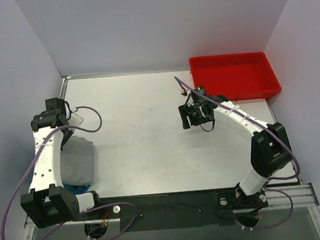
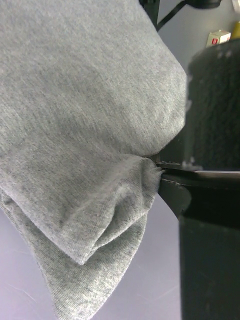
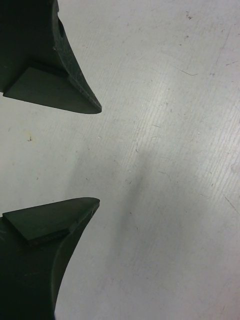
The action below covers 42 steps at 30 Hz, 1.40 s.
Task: Fold and stack the t-shirts
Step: Put the neatly folded tshirt into the corner of the board with the left arm
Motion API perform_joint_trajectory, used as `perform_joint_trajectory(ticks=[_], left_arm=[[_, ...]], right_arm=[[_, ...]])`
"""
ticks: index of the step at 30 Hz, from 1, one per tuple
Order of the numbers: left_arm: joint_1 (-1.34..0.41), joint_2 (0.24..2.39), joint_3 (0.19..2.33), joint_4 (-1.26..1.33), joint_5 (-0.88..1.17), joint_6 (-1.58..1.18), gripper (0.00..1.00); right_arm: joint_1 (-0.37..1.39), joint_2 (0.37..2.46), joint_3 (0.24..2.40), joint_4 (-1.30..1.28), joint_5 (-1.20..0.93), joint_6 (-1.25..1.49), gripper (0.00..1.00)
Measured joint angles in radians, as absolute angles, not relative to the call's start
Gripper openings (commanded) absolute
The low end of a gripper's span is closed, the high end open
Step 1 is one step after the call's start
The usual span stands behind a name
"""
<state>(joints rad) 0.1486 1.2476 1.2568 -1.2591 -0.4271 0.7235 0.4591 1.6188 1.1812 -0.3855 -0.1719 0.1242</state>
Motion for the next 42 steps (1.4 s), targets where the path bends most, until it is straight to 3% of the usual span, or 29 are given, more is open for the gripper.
perform_joint_trajectory(ticks=[22, 24, 27, 28, 32, 37, 39, 40, 41, 42], left_arm=[[0.261, 1.448, 0.942, -0.661, -0.757, 0.903, 0.0], [0.263, 1.45, 0.91, -0.627, -0.774, 0.914, 0.15], [0.265, 1.462, 0.887, -0.605, -0.793, 0.919, 0.7], [0.265, 1.468, 0.884, -0.6, -0.806, 0.919, 0.82], [0.269, 1.481, 0.861, -0.564, -0.873, 0.929, 0.86], [0.27, 1.48, 0.888, -0.573, -0.891, 0.943, 0.83], [0.269, 1.483, 0.97, -0.667, -0.847, 0.898, 0.66], [0.269, 1.485, 1.032, -0.725, -0.807, 0.862, 0.47], [0.268, 1.488, 1.105, -0.788, -0.757, 0.825, 0.39], [0.267, 1.488, 1.162, -0.829, -0.709, 0.79, 0.23]], right_arm=[[0.457, 1.622, 1.182, -0.385, -0.164, 0.099, 0.63], [0.457, 1.622, 1.182, -0.385, -0.164, 0.099, 0.63], [0.457, 1.622, 1.182, -0.385, -0.164, 0.096, 0.63], [0.455, 1.622, 1.182, -0.385, -0.164, 0.095, 0.63], [0.452, 1.622, 1.182, -0.385, -0.164, 0.091, 0.63], [0.451, 1.622, 1.181, -0.385, -0.164, 0.087, 0.63], [0.451, 1.622, 1.181, -0.385, -0.164, 0.087, 0.63], [0.451, 1.622, 1.181, -0.385, -0.164, 0.087, 0.63], [0.451, 1.622, 1.181, -0.386, -0.164, 0.087, 0.63], [0.451, 1.622, 1.181, -0.386, -0.164, 0.087, 0.63]])
